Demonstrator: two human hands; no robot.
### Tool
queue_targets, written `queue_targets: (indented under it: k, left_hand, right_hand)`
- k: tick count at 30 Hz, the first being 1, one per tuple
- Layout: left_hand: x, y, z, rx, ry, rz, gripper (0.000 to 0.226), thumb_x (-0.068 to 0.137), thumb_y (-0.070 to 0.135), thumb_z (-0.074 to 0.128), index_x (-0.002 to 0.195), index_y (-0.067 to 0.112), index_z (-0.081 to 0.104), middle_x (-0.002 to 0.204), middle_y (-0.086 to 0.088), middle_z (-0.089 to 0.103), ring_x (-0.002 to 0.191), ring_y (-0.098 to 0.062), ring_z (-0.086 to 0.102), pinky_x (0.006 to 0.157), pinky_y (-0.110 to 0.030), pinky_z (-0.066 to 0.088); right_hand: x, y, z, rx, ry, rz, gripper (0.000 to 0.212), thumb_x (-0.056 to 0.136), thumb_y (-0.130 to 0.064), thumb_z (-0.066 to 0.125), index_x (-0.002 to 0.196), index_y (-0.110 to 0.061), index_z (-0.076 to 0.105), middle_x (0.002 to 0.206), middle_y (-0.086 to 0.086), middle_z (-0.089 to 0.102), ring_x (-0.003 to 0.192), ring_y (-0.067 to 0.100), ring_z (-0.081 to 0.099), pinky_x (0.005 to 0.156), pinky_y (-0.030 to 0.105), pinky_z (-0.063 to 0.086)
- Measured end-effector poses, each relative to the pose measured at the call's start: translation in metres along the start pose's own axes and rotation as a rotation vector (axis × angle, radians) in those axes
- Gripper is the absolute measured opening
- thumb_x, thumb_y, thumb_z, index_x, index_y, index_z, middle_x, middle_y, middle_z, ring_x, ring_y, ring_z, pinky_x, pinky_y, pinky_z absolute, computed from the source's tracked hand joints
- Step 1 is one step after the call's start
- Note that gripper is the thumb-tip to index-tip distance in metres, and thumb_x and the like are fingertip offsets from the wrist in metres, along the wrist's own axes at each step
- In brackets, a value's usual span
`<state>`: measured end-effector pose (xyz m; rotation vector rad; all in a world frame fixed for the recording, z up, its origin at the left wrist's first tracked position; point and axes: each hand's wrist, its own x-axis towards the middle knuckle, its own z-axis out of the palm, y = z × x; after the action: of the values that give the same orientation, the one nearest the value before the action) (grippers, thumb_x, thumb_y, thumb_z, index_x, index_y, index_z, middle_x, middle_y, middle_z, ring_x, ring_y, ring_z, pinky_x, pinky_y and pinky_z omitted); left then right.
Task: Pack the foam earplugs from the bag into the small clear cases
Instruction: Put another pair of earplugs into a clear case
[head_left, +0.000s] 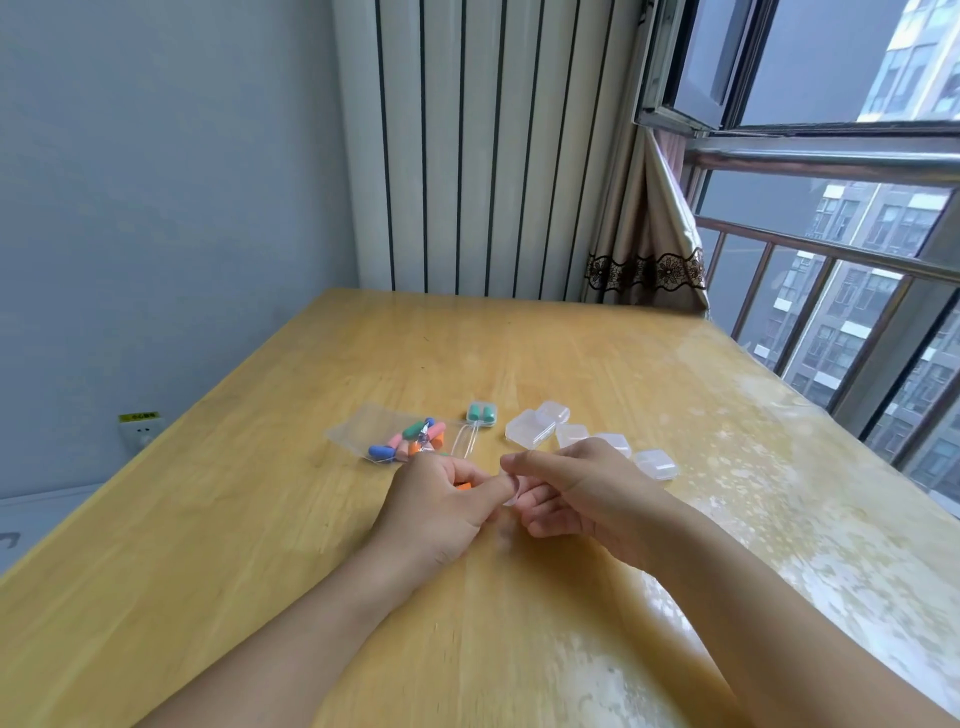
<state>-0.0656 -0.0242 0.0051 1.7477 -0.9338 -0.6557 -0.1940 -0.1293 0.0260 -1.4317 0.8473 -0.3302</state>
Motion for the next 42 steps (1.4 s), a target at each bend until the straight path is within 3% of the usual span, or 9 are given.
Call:
queue_targets:
  k: [9,18,22,25,30,34,36,39,42]
  left_hand:
    - [0.001,-0.001,-0.004,0.099,-0.145,0.055,0.039,0.096,0.028,0.064,0.073,-0.003,0.073,0.031,0.012,0.041,0.030,-0.002,0.033,0.040,-0.014,0.025]
    - [0.000,-0.003,-0.006,0.152,-0.159,0.090,0.037,0.094,0.019,0.059,0.064,0.002,0.071,0.033,0.010,0.039,0.032,-0.004,0.029,0.040,-0.017,0.024]
    - [0.004,-0.004,-0.010,0.073,-0.174,0.031,0.039,0.094,0.018,0.056,0.057,0.016,0.069,0.045,0.000,0.041,0.041,-0.013,0.030,0.043,-0.022,0.023]
    - [0.005,-0.003,-0.008,-0.093,-0.141,-0.068,0.034,0.097,0.013,0.052,0.072,-0.001,0.070,0.065,-0.015,0.050,0.045,-0.015,0.029,0.039,-0.018,0.022]
    - [0.007,-0.004,-0.008,-0.024,-0.106,-0.117,0.027,0.090,0.016,0.065,0.065,0.005,0.068,0.061,-0.010,0.047,0.043,-0.013,0.031,0.041,-0.019,0.024]
    - [0.004,-0.004,-0.006,0.056,-0.002,-0.062,0.011,0.079,0.018,0.080,0.080,0.008,0.077,0.062,0.005,0.053,0.048,0.004,0.049,0.044,-0.013,0.037]
    - [0.006,-0.003,-0.007,-0.108,-0.008,-0.125,0.020,0.081,0.025,0.081,0.083,0.006,0.075,0.065,0.003,0.054,0.046,-0.002,0.044,0.044,-0.015,0.035]
    - [0.008,0.006,-0.014,-0.625,-0.120,-0.307,0.048,0.095,0.044,0.062,0.101,-0.003,0.072,0.074,-0.006,0.063,0.054,-0.009,0.049,0.045,-0.018,0.043]
    - [0.005,0.013,-0.022,-0.979,-0.258,-0.385,0.071,0.101,0.055,0.042,0.119,-0.010,0.065,0.108,-0.021,0.070,0.081,-0.019,0.065,0.075,-0.028,0.056]
  right_hand:
    - [-0.003,-0.001,-0.002,-0.135,-0.037,-0.047,0.046,0.092,-0.024,0.073,0.099,0.020,0.066,0.077,0.022,0.067,0.058,0.023,0.069,0.060,0.029,0.060]
    - [-0.002,0.002,-0.005,-0.251,-0.084,-0.098,0.033,0.095,-0.015,0.064,0.092,0.017,0.068,0.072,0.018,0.069,0.061,0.023,0.070,0.060,0.029,0.060]
    - [-0.003,0.001,-0.011,-0.282,-0.094,-0.088,0.025,0.094,-0.006,0.056,0.094,0.014,0.071,0.075,0.019,0.070,0.065,0.025,0.072,0.066,0.030,0.061]
    - [0.000,-0.002,-0.024,-0.261,-0.026,-0.092,0.023,0.096,-0.005,0.057,0.099,0.009,0.074,0.086,0.026,0.073,0.065,0.025,0.073,0.066,0.030,0.062]
    - [0.004,-0.002,-0.038,-0.273,0.046,-0.148,0.012,0.093,-0.005,0.068,0.097,0.003,0.077,0.074,0.016,0.069,0.054,0.017,0.062,0.053,0.025,0.055]
    - [0.009,0.004,-0.038,-0.427,0.110,-0.217,0.014,0.093,-0.005,0.066,0.096,-0.009,0.079,0.074,0.017,0.068,0.056,0.018,0.060,0.049,0.026,0.052]
    - [0.012,0.008,-0.036,-0.489,0.119,-0.239,0.012,0.092,-0.010,0.069,0.098,-0.014,0.079,0.080,0.017,0.071,0.058,0.021,0.061,0.049,0.027,0.051]
    - [0.013,0.005,-0.036,-0.583,0.219,-0.325,0.016,0.092,-0.029,0.074,0.106,-0.023,0.077,0.097,-0.002,0.073,0.057,0.012,0.060,0.049,0.017,0.043]
    - [0.000,-0.008,-0.035,-0.687,0.412,-0.589,0.020,0.087,-0.038,0.076,0.105,-0.029,0.077,0.098,-0.010,0.071,0.062,0.005,0.058,0.054,0.013,0.040]
